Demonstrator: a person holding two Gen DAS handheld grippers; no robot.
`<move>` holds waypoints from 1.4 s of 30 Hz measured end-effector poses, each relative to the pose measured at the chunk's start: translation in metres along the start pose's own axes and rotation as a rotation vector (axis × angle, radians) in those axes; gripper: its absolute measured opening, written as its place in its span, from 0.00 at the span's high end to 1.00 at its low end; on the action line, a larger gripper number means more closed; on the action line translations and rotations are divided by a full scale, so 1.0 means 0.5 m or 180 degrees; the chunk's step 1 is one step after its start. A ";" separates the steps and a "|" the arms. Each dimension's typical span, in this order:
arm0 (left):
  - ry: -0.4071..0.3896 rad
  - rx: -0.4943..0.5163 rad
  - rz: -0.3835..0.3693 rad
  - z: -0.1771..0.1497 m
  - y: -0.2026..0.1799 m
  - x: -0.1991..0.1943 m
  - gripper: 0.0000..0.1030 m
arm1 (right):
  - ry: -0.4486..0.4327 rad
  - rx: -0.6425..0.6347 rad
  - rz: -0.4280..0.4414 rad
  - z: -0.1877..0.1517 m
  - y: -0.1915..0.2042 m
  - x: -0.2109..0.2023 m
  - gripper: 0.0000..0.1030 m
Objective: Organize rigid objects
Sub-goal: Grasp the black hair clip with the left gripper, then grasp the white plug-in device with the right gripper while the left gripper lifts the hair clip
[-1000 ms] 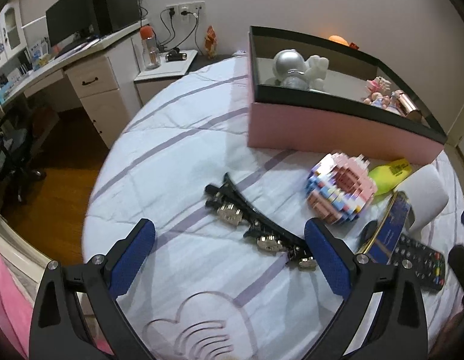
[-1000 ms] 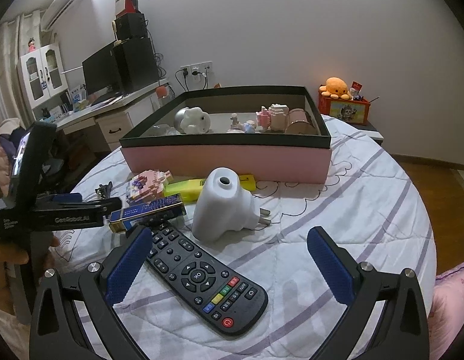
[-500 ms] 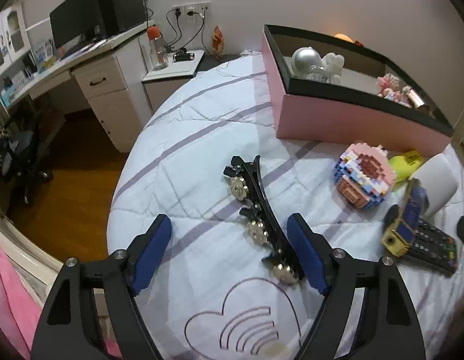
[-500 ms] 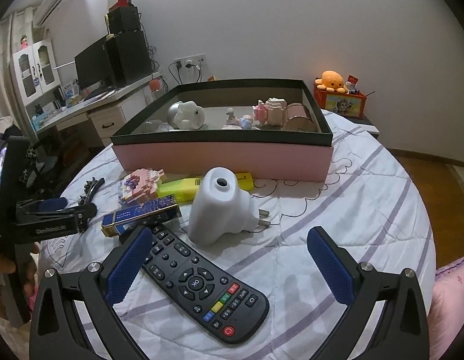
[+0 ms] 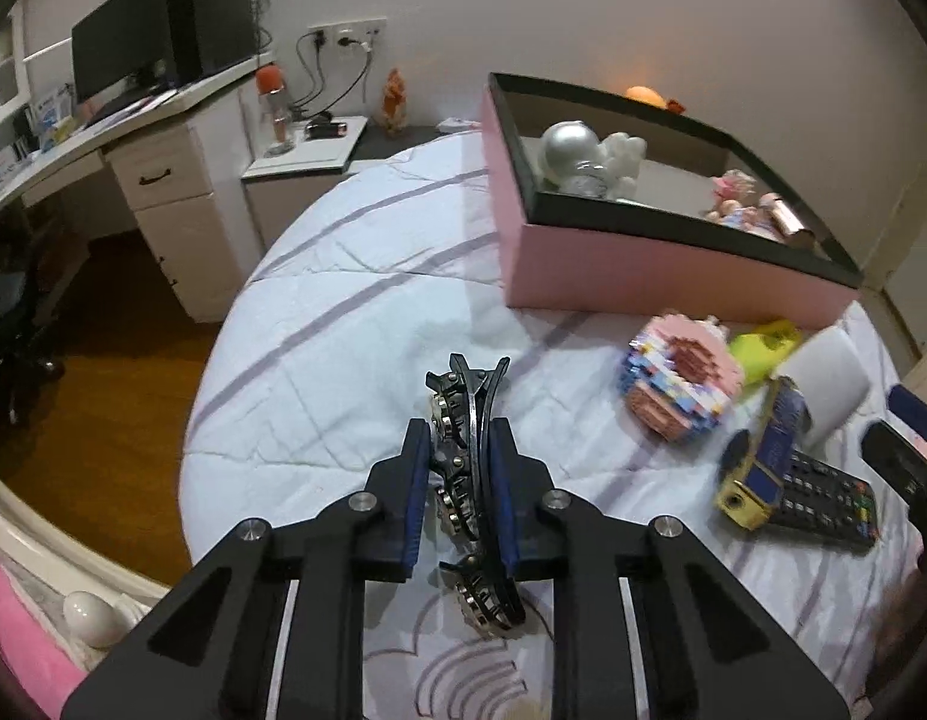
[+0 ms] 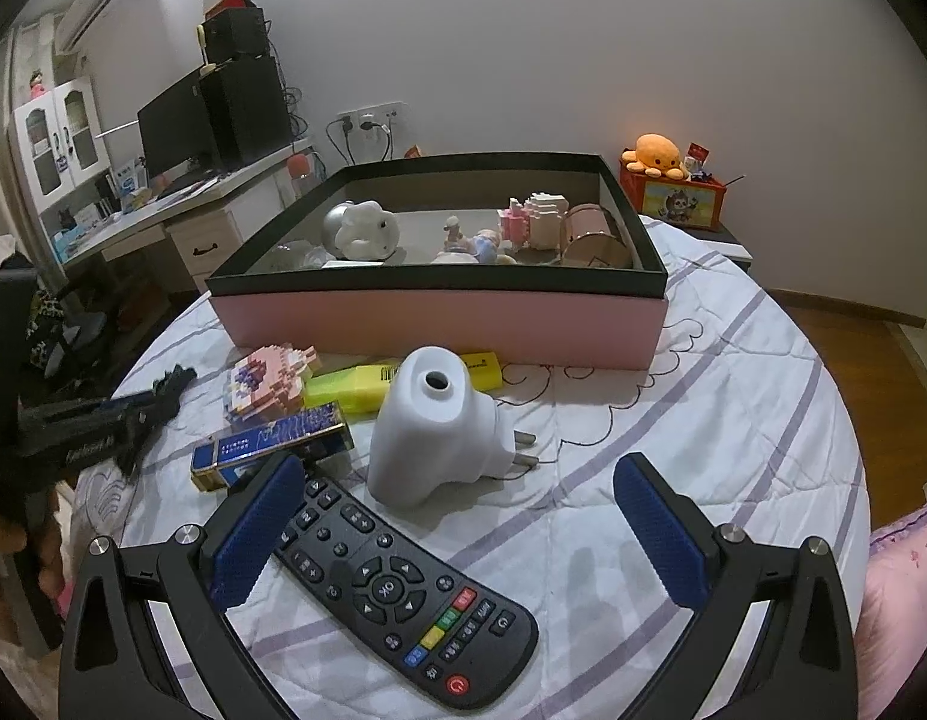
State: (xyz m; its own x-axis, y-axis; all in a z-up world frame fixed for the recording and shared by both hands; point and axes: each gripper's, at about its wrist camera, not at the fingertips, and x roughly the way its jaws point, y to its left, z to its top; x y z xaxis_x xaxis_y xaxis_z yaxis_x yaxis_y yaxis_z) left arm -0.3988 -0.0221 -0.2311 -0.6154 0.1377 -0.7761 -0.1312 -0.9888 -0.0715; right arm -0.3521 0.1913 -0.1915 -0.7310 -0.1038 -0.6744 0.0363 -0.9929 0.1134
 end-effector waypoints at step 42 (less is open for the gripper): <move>-0.0492 0.0167 -0.0344 0.012 -0.080 -0.153 0.81 | -0.0122 0.0009 0.0085 0.065 0.004 -0.035 0.29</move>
State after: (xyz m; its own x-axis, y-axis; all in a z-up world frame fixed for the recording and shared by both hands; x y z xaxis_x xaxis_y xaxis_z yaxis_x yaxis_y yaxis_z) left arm -0.3511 0.0074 -0.1650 -0.7072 0.2542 -0.6598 -0.2408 -0.9639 -0.1133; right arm -0.3614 0.1930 -0.1560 -0.7553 -0.1279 -0.6427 0.0544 -0.9896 0.1331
